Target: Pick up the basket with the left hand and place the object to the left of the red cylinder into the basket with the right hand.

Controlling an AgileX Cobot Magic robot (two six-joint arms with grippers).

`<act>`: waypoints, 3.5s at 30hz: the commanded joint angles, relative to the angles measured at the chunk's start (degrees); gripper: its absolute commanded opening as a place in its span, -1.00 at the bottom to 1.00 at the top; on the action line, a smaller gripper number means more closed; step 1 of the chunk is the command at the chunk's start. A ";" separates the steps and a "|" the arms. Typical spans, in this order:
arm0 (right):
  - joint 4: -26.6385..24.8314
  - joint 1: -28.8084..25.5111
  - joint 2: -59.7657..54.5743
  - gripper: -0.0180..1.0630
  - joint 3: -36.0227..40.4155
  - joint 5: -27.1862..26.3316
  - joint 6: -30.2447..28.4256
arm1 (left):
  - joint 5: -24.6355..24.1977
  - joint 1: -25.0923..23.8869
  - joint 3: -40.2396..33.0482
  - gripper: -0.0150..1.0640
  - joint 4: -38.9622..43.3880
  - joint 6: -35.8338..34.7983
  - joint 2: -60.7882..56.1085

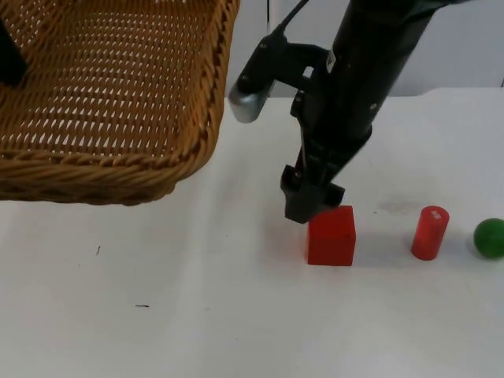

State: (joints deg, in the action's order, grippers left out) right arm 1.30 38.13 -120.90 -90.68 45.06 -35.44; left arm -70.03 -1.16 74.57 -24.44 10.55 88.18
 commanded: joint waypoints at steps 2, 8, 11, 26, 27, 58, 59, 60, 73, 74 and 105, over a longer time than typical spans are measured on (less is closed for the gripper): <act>0.08 0.43 -0.79 0.98 -0.45 -0.62 -1.08 | 0.07 0.17 -0.09 -0.98 -1.99 0.05 -0.75; 0.08 0.43 -2.97 0.98 -0.45 -1.59 -1.23 | 0.07 0.17 -0.09 -0.98 -1.99 0.05 -0.75; 0.08 0.43 -4.97 0.98 -0.45 -1.64 -1.23 | 0.07 0.17 -0.09 -0.98 -1.99 0.05 -0.75; 1.47 0.43 -9.46 0.98 -0.45 -0.33 -0.98 | 0.07 0.17 -0.09 -0.98 -1.99 0.05 -0.75; 1.73 0.43 -9.58 0.98 -0.45 0.14 -0.98 | 0.07 0.17 -0.09 -0.98 -1.99 0.05 -0.75; 3.22 0.43 -2.21 -0.97 -0.45 8.79 2.65 | 0.07 0.17 -0.09 -0.98 -1.99 0.05 -0.75; 3.22 0.43 -1.34 -0.97 -0.45 9.48 2.65 | 0.07 0.17 -0.09 -0.98 -1.99 0.05 -0.75; 3.22 0.43 -0.53 -0.97 -0.45 10.39 2.44 | 0.07 0.17 -0.09 -0.98 -1.99 0.05 -0.75; 3.00 0.32 7.73 -0.97 0.74 17.17 -0.08 | 0.07 0.17 -0.09 -0.98 -1.99 0.05 -0.75; 3.00 0.32 8.56 -0.97 1.25 17.17 -0.08 | 0.07 0.17 -0.09 -0.98 -1.99 0.05 -0.75; -3.40 0.32 31.92 -0.97 1.94 20.81 -0.08 | 0.07 0.17 -0.09 -0.98 -1.99 0.05 -0.75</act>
State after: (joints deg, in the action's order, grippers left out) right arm -1.41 38.13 -90.17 -88.92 66.32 -35.17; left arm -70.03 -1.16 74.57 -24.44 10.64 88.18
